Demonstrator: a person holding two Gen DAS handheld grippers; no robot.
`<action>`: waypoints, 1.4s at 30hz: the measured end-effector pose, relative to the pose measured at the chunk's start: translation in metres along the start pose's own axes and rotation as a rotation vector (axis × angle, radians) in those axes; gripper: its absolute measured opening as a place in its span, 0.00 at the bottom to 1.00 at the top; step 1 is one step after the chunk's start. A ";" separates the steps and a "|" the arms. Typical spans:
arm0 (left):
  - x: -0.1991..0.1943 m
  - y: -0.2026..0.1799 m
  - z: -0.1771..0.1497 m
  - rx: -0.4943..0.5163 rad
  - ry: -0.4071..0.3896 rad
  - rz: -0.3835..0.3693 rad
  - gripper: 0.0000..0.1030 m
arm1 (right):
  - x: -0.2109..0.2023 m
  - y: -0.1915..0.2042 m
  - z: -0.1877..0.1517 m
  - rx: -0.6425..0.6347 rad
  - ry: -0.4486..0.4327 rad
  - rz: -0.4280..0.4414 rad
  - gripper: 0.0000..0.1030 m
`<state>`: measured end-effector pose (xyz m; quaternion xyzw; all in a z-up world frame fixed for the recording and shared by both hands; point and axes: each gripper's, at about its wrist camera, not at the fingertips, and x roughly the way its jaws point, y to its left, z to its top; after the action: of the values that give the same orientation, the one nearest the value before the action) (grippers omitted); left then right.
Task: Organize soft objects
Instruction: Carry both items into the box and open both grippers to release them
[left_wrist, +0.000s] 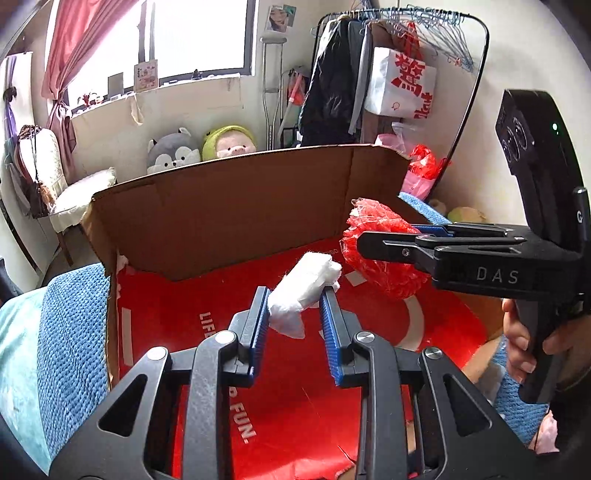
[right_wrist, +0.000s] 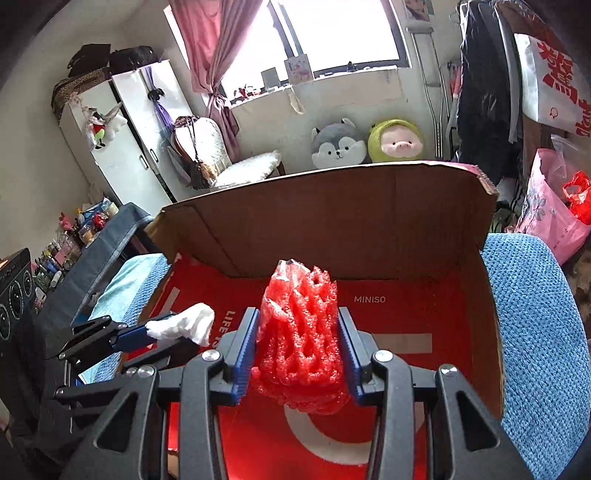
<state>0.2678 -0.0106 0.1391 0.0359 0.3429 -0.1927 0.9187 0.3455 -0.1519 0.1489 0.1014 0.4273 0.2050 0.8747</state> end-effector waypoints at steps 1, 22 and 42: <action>0.013 0.004 0.005 0.006 0.024 0.003 0.25 | 0.011 -0.003 0.007 0.001 0.021 -0.007 0.43; 0.142 0.022 0.023 0.037 0.274 0.049 0.25 | 0.097 -0.039 0.026 0.049 0.207 -0.094 0.43; 0.151 0.018 0.017 0.014 0.281 0.070 0.26 | 0.098 -0.040 0.027 0.068 0.215 -0.059 0.46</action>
<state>0.3887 -0.0472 0.0536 0.0810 0.4653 -0.1561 0.8675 0.4319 -0.1446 0.0827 0.0959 0.5281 0.1741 0.8256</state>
